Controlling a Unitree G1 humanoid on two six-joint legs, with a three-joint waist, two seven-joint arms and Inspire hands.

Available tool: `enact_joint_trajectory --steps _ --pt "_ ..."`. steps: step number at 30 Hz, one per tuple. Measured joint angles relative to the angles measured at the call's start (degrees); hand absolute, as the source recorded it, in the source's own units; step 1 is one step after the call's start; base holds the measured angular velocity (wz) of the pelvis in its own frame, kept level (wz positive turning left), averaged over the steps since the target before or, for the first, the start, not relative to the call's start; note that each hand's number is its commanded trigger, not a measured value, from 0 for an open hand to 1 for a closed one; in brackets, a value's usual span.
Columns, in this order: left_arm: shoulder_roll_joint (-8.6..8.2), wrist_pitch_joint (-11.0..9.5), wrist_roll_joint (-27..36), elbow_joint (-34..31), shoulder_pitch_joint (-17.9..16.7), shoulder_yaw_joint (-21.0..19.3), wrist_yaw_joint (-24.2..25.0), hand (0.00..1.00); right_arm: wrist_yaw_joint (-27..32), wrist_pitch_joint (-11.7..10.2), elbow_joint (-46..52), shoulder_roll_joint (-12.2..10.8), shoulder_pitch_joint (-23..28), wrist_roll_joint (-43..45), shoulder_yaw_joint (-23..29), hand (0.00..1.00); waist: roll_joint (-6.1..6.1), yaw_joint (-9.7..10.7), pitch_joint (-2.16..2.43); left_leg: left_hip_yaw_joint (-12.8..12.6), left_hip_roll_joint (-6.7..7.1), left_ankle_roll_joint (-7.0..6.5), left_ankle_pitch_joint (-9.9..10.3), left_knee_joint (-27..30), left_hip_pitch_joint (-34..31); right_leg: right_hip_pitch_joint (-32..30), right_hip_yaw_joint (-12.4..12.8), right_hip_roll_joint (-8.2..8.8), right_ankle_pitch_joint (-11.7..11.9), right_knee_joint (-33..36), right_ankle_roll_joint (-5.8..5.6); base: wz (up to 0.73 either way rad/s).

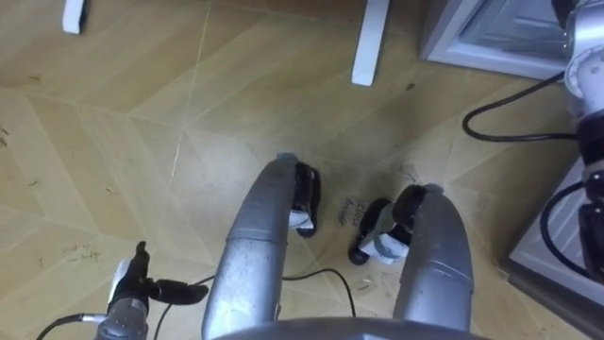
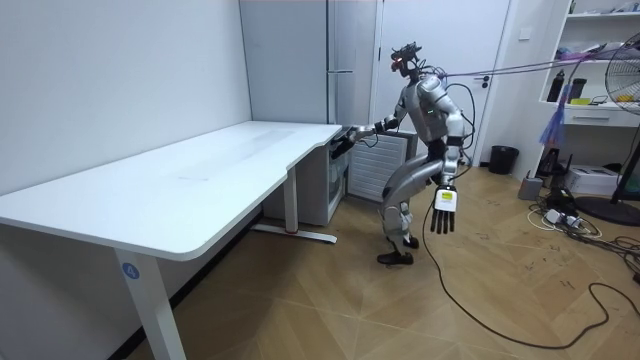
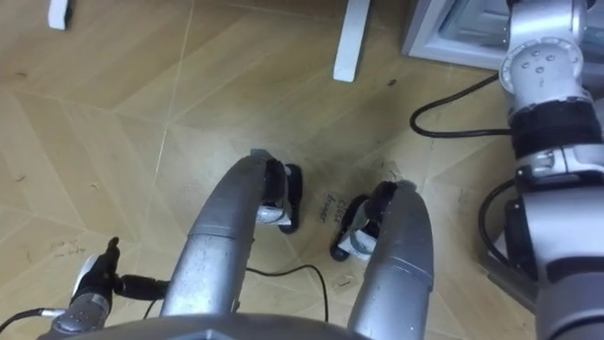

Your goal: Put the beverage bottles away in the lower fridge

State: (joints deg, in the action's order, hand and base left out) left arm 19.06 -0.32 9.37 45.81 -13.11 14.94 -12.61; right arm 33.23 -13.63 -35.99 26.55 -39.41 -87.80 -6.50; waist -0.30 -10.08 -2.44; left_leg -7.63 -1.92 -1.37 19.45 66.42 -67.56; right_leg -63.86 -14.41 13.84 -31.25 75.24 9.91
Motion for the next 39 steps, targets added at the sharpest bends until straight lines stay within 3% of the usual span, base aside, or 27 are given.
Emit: enact_joint_trajectory --steps 2,7,14,17,21,23,27,32,34,39 --pt "0.07 0.0 0.04 -0.56 -0.47 -0.01 0.0 0.0 -0.12 0.0 -0.45 -0.22 0.01 -0.02 0.03 0.0 0.08 0.01 -0.02 0.42 0.58 0.28 -0.28 -0.88 0.46 0.64 -0.32 0.08 0.08 -0.74 0.14 0.06" --pt "0.27 -0.01 0.02 -2.12 -2.12 0.07 0.95 0.0 -1.32 0.11 -2.23 -0.68 0.12 0.09 -0.02 0.0 0.19 0.09 -0.02 0.72 0.49 0.56 -0.52 -2.13 1.81 2.15 -0.86 0.03 0.18 -2.11 0.09 0.03" --pt "1.17 0.3 -0.01 -2.62 -2.87 1.1 1.54 0.0 -8.15 2.07 -8.4 -0.54 1.99 0.58 -0.12 0.0 -0.12 0.36 -0.15 0.94 0.56 0.25 -1.16 -5.72 5.89 6.68 -1.81 -0.22 0.91 -6.05 -0.6 0.03" --pt "1.79 0.53 0.09 -1.9 -2.83 1.1 2.9 0.0 -13.46 4.62 -13.92 -0.41 3.03 1.95 -0.37 0.0 -0.46 0.56 -0.28 1.26 0.5 -0.05 -1.31 -8.18 9.66 10.85 -2.3 -1.07 1.41 -9.19 -1.41 0.0" --pt "2.96 0.48 0.1 -0.85 -2.57 0.89 3.39 0.0 -21.62 8.33 -20.68 1.28 5.52 6.33 -4.21 0.0 -2.11 0.65 -0.34 1.75 0.52 0.2 -1.45 -11.78 13.94 15.7 -3.17 -2.49 2.28 -14.23 -1.93 -0.04" --pt "2.91 0.74 0.1 2.02 -1.22 0.93 4.51 0.0 -26.55 9.76 -24.64 2.1 7.14 12.56 -4.79 0.0 -2.6 1.31 -0.4 1.69 0.13 0.16 -1.48 -13.77 16.97 19.27 -3.82 -2.92 2.77 -17.18 -2.48 0.0" --pt "2.65 0.91 -0.46 7.25 1.71 0.08 5.62 0.0 -32.56 10.21 -31.76 2.18 9.76 24.07 -4.7 0.0 -2.63 2.05 -0.35 1.78 -0.71 0.14 -1.49 -17.51 22.89 26.42 -5.1 -4.66 4.17 -23.81 -3.58 -0.03" --pt "1.62 1.58 -2.33 9.66 4.24 -1.39 6.35 0.0 -35.46 11.63 -35.23 1.97 16.84 45.63 -4.87 0.0 -2.25 2.09 -0.13 1.18 -1.28 -0.29 -1.83 -24.55 31.16 35.04 -4.77 -7.06 7.21 -33.47 -5.45 -0.13" --pt "1.22 1.62 -2.44 9.57 5.46 -1.51 6.71 0.0 -35.91 12.5 -35.3 1.54 20.52 56.66 -7.31 0.0 -2.17 1.94 0.12 0.15 -0.86 -0.58 -2.13 -28.14 35.36 38.59 -4.17 -7.23 8.32 -36.97 -6.31 -0.18" --pt "-0.03 1.26 -2.4 11.28 8.04 -1.74 6.52 0.0 -36.48 13.72 -35.73 -1.37 26.97 72.63 -10.77 0.0 -1.95 2.4 0.82 0.24 1.24 -0.75 -3.83 -35.73 44.21 46.44 -3.58 -7.18 10.45 -43.92 -7.98 -0.06"
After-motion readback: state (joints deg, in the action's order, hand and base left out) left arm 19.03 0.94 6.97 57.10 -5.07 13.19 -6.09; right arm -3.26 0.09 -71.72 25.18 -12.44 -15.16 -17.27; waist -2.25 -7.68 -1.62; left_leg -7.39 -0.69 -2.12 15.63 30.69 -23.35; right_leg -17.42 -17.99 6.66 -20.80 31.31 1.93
